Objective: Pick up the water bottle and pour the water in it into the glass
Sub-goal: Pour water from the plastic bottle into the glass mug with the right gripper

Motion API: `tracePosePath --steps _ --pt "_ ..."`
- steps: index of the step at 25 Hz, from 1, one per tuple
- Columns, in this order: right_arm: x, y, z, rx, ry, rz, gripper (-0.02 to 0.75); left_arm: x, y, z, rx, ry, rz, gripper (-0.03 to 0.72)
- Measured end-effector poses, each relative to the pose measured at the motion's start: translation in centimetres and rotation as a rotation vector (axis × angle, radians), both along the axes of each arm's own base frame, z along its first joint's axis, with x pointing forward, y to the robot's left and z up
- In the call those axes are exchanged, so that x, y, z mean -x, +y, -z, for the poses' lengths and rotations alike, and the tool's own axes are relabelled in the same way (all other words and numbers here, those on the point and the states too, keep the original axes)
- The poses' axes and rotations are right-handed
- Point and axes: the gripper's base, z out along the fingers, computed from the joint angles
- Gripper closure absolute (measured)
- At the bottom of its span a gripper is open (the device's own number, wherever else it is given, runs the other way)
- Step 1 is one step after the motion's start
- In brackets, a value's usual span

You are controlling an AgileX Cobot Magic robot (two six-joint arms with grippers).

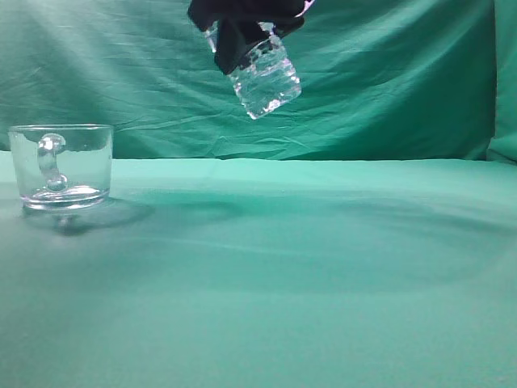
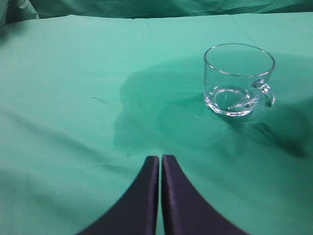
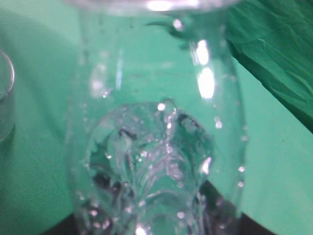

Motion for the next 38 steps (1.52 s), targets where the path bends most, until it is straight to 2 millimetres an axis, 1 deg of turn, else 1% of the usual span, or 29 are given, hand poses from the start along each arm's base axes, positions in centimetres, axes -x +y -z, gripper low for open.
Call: tracePosePath --steps 3,6,10,12,13,14,20,32,38 --pt "-0.2 2.0 1.1 0.125 -0.024 -0.038 0.458 0.0 0.0 0.0 0.0 0.0 0.0 0.688" --pt "-0.6 4.1 2.5 0.236 -0.038 -0.07 0.458 0.0 0.0 0.0 0.0 0.0 0.0 0.688" --pt "-1.0 6.3 3.7 0.298 -0.053 -0.091 0.458 0.0 0.0 0.0 0.0 0.0 0.0 0.688" --pt "-1.4 7.1 4.2 0.312 -0.061 -0.105 0.458 0.0 0.0 0.0 0.0 0.0 0.0 0.688" --pt "-1.4 7.5 4.4 0.325 -0.068 -0.118 0.498 0.0 0.0 0.0 0.0 0.0 0.0 0.688" --pt "-1.5 7.8 4.5 0.337 -0.078 -0.131 0.484 0.0 0.0 0.0 0.0 0.0 0.0 0.688" --pt "-1.7 8.4 5.1 0.43 -0.153 -0.192 0.484 0.0 0.0 0.0 0.0 0.0 0.0 0.688" --pt "-2.4 8.3 4.1 0.642 -0.373 -0.288 0.484 0.0 0.0 0.0 0.0 0.0 0.0 0.688" --pt "-2.7 8.3 3.7 0.718 -0.445 -0.305 0.484 0.0 0.0 0.0 0.0 0.0 0.0 0.688"
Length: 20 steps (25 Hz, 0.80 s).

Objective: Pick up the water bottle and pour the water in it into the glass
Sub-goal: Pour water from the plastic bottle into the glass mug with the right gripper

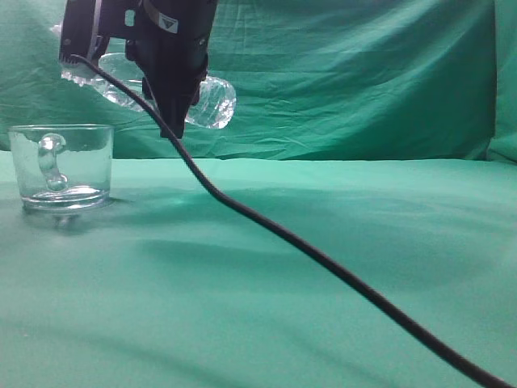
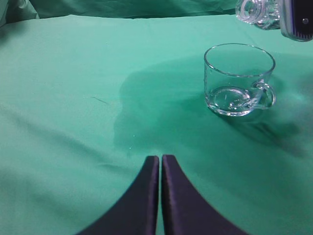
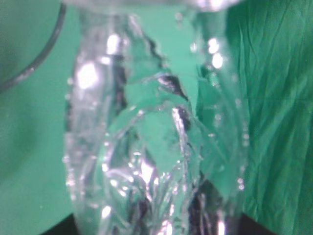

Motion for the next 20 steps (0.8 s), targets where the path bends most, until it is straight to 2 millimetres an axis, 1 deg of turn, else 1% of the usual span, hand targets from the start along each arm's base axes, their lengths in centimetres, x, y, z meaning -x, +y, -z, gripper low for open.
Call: tracePosePath --steps 10,20 --pt "-0.23 0.04 -0.52 0.093 -0.093 -0.048 0.484 0.0 0.0 0.0 0.0 0.0 0.0 0.688" --pt "-0.26 -0.01 -0.56 0.108 -0.104 -0.049 0.484 0.0 0.0 0.0 0.0 0.0 0.0 0.688"
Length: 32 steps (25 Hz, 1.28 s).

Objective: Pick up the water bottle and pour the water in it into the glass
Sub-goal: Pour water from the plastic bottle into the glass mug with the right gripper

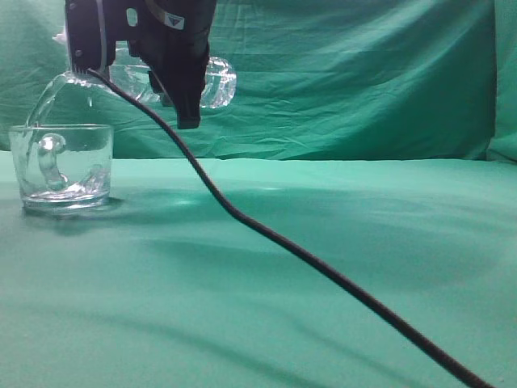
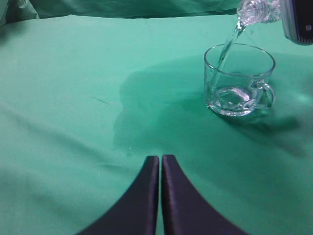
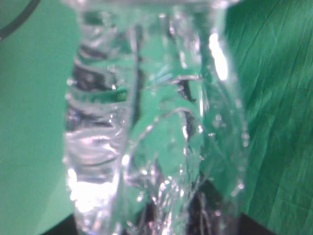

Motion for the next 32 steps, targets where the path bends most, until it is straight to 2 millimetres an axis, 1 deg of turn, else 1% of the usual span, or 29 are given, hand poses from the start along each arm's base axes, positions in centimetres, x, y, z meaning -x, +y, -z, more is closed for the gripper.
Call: tracePosePath --steps 22,27,30,32 --pt "0.0 -0.1 0.0 0.0 -0.002 0.017 0.484 0.0 0.0 0.0 0.0 0.0 0.0 0.688" --pt "0.2 -0.3 0.6 -0.099 0.097 0.089 0.484 0.0 0.0 0.0 0.0 0.0 0.0 0.688" --pt "0.4 -0.5 1.1 -0.202 0.198 0.169 0.484 0.0 0.0 0.0 0.0 0.0 0.0 0.688" --pt "0.6 -0.6 1.5 -0.307 0.269 0.245 0.484 0.0 0.0 0.0 0.0 0.0 0.0 0.688"
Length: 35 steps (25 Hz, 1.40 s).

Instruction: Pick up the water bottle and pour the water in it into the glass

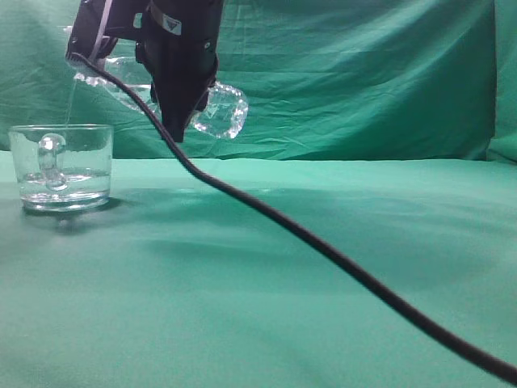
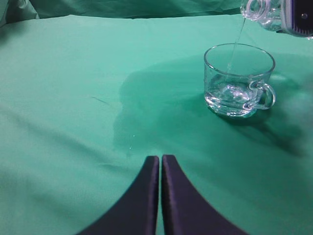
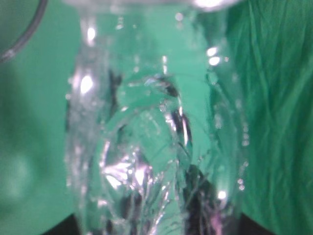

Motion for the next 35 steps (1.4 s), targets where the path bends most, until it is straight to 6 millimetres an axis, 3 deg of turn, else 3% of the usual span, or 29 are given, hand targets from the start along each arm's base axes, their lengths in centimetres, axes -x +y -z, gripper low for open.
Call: tracePosePath --steps 4,6,10,13,16,22,30,35 --pt "0.6 -0.2 -0.8 -0.224 0.081 0.192 0.484 0.0 0.0 0.0 0.0 0.0 0.0 0.688" --pt "1.1 -0.4 -2.7 -0.387 0.113 0.277 0.484 0.0 0.0 0.0 0.0 0.0 0.0 0.688" --pt "2.1 -1.8 -8.7 -0.661 0.126 0.366 0.484 0.0 0.0 0.0 0.0 0.0 0.0 0.688" --pt "2.7 -3.9 -12.4 -0.813 0.122 0.344 0.484 0.0 0.0 0.0 0.0 0.0 0.0 0.688" --pt "3.1 -7.1 -13.8 -0.941 0.149 0.322 0.484 0.0 0.0 0.0 0.0 0.0 0.0 0.688" --pt "4.1 -14.7 -13.0 -1.03 0.188 0.261 0.484 0.0 0.0 0.0 0.0 0.0 0.0 0.688" --pt "5.0 -23.7 -8.0 -1.139 0.297 0.266 0.484 0.0 0.0 0.0 0.0 0.0 0.0 0.688" --pt "5.8 -28.2 -4.7 -1.164 0.248 0.184 0.484 0.0 0.0 0.0 0.0 0.0 0.0 0.688"
